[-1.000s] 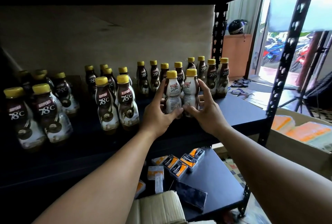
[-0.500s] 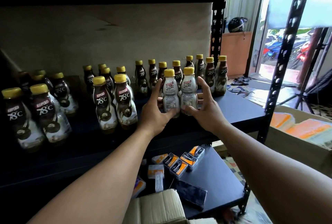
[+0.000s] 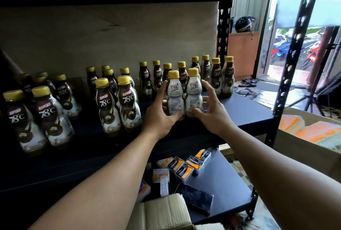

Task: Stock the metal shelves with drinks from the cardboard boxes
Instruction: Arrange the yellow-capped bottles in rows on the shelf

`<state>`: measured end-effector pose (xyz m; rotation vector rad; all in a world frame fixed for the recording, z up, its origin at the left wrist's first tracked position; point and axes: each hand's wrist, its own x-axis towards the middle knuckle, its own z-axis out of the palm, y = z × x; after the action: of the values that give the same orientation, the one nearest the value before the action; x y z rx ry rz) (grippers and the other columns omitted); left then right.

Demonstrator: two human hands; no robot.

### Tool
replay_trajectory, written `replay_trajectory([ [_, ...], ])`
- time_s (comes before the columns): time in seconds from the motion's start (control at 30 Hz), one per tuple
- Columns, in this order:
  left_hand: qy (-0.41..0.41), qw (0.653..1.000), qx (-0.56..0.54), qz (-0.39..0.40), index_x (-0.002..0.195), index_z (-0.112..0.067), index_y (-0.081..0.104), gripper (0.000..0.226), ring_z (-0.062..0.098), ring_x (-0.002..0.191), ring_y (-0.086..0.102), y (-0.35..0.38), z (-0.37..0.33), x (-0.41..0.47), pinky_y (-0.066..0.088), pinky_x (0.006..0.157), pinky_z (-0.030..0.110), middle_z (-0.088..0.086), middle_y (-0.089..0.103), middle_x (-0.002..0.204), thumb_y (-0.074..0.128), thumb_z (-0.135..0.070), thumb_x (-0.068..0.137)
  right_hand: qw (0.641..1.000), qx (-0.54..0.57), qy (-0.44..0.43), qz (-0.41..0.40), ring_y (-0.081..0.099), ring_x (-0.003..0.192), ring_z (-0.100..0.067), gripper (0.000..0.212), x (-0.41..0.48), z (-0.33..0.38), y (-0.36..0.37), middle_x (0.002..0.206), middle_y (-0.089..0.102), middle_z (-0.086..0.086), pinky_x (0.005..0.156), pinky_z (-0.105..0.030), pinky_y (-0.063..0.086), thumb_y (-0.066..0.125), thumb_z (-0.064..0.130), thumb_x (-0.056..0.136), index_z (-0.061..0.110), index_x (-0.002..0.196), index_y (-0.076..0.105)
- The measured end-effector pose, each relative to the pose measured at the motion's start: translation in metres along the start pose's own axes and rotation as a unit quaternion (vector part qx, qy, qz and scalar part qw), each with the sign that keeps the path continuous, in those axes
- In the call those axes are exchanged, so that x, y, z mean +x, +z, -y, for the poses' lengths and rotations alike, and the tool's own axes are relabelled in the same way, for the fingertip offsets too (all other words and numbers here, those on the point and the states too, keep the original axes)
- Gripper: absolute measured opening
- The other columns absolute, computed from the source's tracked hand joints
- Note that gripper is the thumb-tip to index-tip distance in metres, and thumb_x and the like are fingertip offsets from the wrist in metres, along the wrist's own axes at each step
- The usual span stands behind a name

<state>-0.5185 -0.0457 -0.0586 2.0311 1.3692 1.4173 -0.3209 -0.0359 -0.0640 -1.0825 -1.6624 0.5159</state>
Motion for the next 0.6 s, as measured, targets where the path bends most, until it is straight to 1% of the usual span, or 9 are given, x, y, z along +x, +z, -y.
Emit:
replay_trajectory([
  [0.07,-0.001,1.000,0.004,-0.003,0.157,-0.048,0.010,0.105,0.001,0.104,0.060,0.0004,-0.0008,-0.0003,0.052,0.090,0.029,-0.005,0.063,0.121,0.083,-0.032,0.083,1.000,-0.001,0.002,0.001,0.070,0.102,-0.002,0.098,0.0002,-0.0009,0.0003,0.117,0.069,0.018,0.096,-0.041,0.057,0.082,0.021,0.087,0.051,0.155,0.019],
  [0.13,-0.011,1.000,0.008,-0.009,0.157,-0.048,0.006,0.108,0.008,0.110,0.060,0.0007,-0.0002,-0.0002,0.051,0.093,0.033,-0.004,0.062,0.123,0.083,-0.034,0.082,1.000,-0.006,0.000,0.001,0.071,0.101,-0.004,0.096,0.0010,-0.0028,0.0012,0.119,0.071,0.016,0.097,-0.045,0.057,0.080,0.019,0.087,0.052,0.154,0.020],
  [0.23,-0.030,0.999,0.011,-0.005,0.155,-0.052,-0.004,0.112,0.014,0.130,0.052,0.0011,0.0018,0.0000,0.048,0.105,0.044,-0.002,0.055,0.143,0.081,-0.036,0.084,1.000,0.011,0.006,0.004,0.072,0.101,-0.009,0.093,0.0020,-0.0038,0.0022,0.116,0.073,0.017,0.096,-0.051,0.057,0.076,0.016,0.090,0.055,0.153,0.020],
  [0.27,-0.035,0.999,0.007,0.000,0.154,-0.053,-0.004,0.111,0.014,0.133,0.051,0.0011,0.0016,0.0000,0.047,0.107,0.047,-0.001,0.052,0.147,0.080,-0.037,0.084,1.000,0.018,0.010,0.003,0.072,0.101,-0.011,0.092,0.0019,-0.0033,0.0022,0.115,0.074,0.017,0.096,-0.051,0.056,0.075,0.016,0.090,0.055,0.153,0.020],
  [0.33,-0.040,0.999,-0.003,0.007,0.156,-0.048,-0.001,0.112,0.014,0.128,0.052,0.0018,-0.0002,-0.0005,0.048,0.105,0.046,0.001,0.046,0.152,0.082,-0.040,0.082,1.000,0.015,0.019,-0.002,0.070,0.103,-0.009,0.093,0.0015,-0.0004,0.0019,0.122,0.070,0.014,0.099,-0.048,0.055,0.078,0.024,0.089,0.051,0.155,0.018],
  [0.4,-0.042,0.999,-0.017,0.009,0.159,-0.041,0.001,0.118,0.012,0.122,0.052,0.0026,-0.0015,-0.0004,0.048,0.100,0.038,0.003,0.045,0.151,0.086,-0.042,0.077,1.000,-0.012,0.022,-0.003,0.065,0.109,-0.007,0.099,0.0015,0.0025,0.0018,0.132,0.062,0.008,0.100,-0.045,0.054,0.083,0.035,0.084,0.048,0.156,0.015],
  [0.47,-0.044,0.999,-0.019,0.015,0.159,-0.041,-0.001,0.118,0.014,0.121,0.055,0.0025,-0.0017,0.0005,0.046,0.097,0.034,0.003,0.051,0.145,0.085,-0.038,0.079,0.999,-0.036,0.023,0.001,0.065,0.110,-0.009,0.101,0.0013,0.0035,0.0022,0.128,0.063,0.009,0.100,-0.046,0.054,0.083,0.037,0.083,0.047,0.156,0.014],
  [0.53,-0.047,0.999,-0.021,0.017,0.159,-0.042,-0.002,0.116,0.014,0.121,0.056,0.0012,-0.0015,0.0020,0.047,0.101,0.038,0.000,0.055,0.139,0.084,-0.034,0.082,0.999,-0.033,0.023,0.002,0.068,0.103,-0.010,0.097,0.0012,0.0031,0.0022,0.116,0.067,0.015,0.097,-0.046,0.055,0.082,0.033,0.086,0.048,0.154,0.015],
  [0.6,-0.052,0.998,-0.026,0.017,0.158,-0.042,-0.002,0.114,0.012,0.118,0.054,0.0002,-0.0027,0.0020,0.047,0.102,0.041,-0.002,0.056,0.135,0.083,-0.030,0.082,1.000,-0.014,0.023,0.006,0.072,0.093,-0.015,0.094,0.0008,0.0016,0.0019,0.113,0.070,0.012,0.093,-0.049,0.058,0.078,0.026,0.088,0.049,0.152,0.014],
])
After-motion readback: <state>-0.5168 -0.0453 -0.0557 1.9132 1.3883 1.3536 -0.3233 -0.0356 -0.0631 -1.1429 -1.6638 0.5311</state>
